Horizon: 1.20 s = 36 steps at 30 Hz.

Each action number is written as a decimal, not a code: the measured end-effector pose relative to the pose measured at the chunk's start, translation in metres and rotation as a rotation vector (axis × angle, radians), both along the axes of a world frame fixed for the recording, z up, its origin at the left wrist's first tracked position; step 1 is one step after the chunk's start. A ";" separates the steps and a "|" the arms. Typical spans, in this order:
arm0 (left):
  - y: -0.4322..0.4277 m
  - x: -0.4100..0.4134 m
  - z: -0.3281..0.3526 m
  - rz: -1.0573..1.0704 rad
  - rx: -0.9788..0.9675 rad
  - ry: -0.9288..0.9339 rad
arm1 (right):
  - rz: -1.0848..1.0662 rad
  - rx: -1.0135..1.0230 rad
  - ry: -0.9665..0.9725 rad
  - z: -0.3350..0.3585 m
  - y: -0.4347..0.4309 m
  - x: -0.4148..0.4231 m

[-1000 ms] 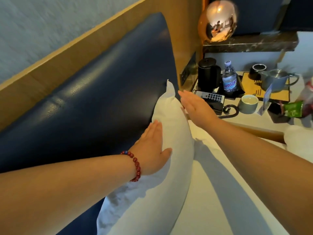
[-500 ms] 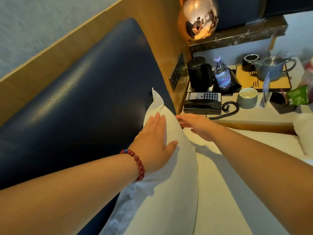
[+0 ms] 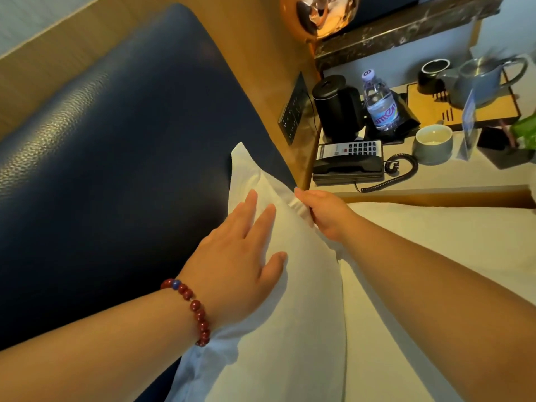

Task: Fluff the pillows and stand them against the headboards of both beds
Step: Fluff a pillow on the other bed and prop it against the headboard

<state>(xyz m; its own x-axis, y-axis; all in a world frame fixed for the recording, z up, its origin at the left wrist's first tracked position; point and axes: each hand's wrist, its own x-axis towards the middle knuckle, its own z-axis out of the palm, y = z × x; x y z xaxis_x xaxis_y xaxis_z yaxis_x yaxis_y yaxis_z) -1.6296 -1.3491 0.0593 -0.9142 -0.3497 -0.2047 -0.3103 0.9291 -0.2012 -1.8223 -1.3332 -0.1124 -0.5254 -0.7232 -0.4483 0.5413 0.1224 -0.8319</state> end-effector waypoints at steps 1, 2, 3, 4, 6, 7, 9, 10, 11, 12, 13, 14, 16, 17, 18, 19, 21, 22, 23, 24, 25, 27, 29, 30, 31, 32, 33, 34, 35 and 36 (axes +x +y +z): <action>0.000 0.000 -0.002 0.003 -0.009 0.005 | -0.041 0.003 -0.027 0.002 -0.001 0.002; -0.001 -0.001 -0.005 0.007 -0.012 0.011 | -0.066 0.019 -0.047 0.003 -0.002 0.005; -0.001 -0.003 -0.009 0.012 -0.009 0.016 | -0.079 0.035 -0.062 0.002 -0.003 0.007; -0.001 -0.004 -0.012 0.015 -0.005 0.023 | -0.080 0.033 -0.084 0.000 -0.001 0.010; 0.000 -0.007 -0.016 0.017 -0.006 0.037 | -0.022 -0.021 -0.151 -0.005 0.006 0.014; 0.000 -0.007 -0.017 0.015 -0.010 0.042 | 0.031 -0.030 -0.124 -0.008 0.009 0.015; 0.000 -0.006 -0.017 0.005 -0.015 0.042 | 0.022 0.026 -0.004 -0.013 0.014 0.016; 0.001 -0.006 -0.016 0.002 -0.017 0.042 | -0.063 0.059 0.034 -0.014 0.014 0.014; 0.002 -0.006 -0.016 0.002 -0.023 0.041 | -0.151 0.082 0.051 -0.015 0.015 0.010; 0.002 -0.006 -0.015 0.004 -0.030 0.040 | -0.210 0.107 0.060 -0.018 0.017 0.006; 0.003 -0.006 -0.015 0.009 -0.036 0.040 | -0.221 0.141 0.073 -0.023 0.020 0.001; 0.004 -0.006 -0.016 0.013 -0.040 0.039 | -0.184 0.195 0.089 -0.030 0.027 -0.003; 0.006 -0.005 -0.016 0.018 -0.040 0.034 | -0.036 0.370 0.128 -0.045 0.046 -0.010; 0.007 -0.005 -0.017 0.019 -0.040 0.031 | 0.045 0.461 0.161 -0.052 0.054 -0.014; 0.007 -0.005 -0.017 0.021 -0.041 0.030 | 0.126 0.534 0.206 -0.055 0.061 -0.017; 0.008 -0.005 -0.017 0.021 -0.043 0.030 | 0.216 0.607 0.275 -0.057 0.066 -0.020; 0.009 -0.004 -0.015 0.000 -0.055 0.025 | 0.383 0.741 0.432 -0.054 0.073 -0.022; 0.010 -0.004 -0.013 -0.032 -0.068 0.019 | 0.429 0.765 0.470 -0.053 0.076 -0.022; 0.011 -0.003 -0.012 -0.074 -0.080 0.008 | 0.464 0.767 0.474 -0.054 0.078 -0.022; 0.014 -0.003 -0.010 -0.119 -0.086 -0.012 | 0.476 0.762 0.468 -0.056 0.081 -0.022; 0.016 -0.002 -0.009 -0.159 -0.088 -0.038 | 0.463 0.749 0.470 -0.060 0.084 -0.022; 0.021 -0.002 -0.009 -0.198 -0.087 -0.074 | 0.295 0.652 0.482 -0.070 0.086 -0.023; 0.022 -0.003 -0.008 -0.189 -0.081 -0.079 | 0.051 0.539 0.474 -0.076 0.090 -0.022; 0.022 -0.003 -0.008 -0.182 -0.078 -0.076 | -0.057 0.493 0.459 -0.077 0.092 -0.023; 0.022 -0.003 -0.008 -0.177 -0.075 -0.075 | -0.114 0.460 0.451 -0.077 0.096 -0.026; 0.023 -0.003 -0.008 -0.175 -0.073 -0.076 | -0.101 0.463 0.452 -0.077 0.101 -0.029; 0.023 -0.003 -0.008 -0.175 -0.071 -0.078 | -0.001 0.512 0.464 -0.076 0.107 -0.033; 0.024 -0.003 -0.009 -0.175 -0.068 -0.079 | 0.190 0.618 0.513 -0.074 0.114 -0.035; 0.024 -0.002 -0.009 -0.176 -0.068 -0.081 | 0.374 0.736 0.575 -0.073 0.123 -0.039; 0.025 -0.003 -0.009 -0.178 -0.069 -0.085 | 0.484 0.827 0.634 -0.073 0.132 -0.043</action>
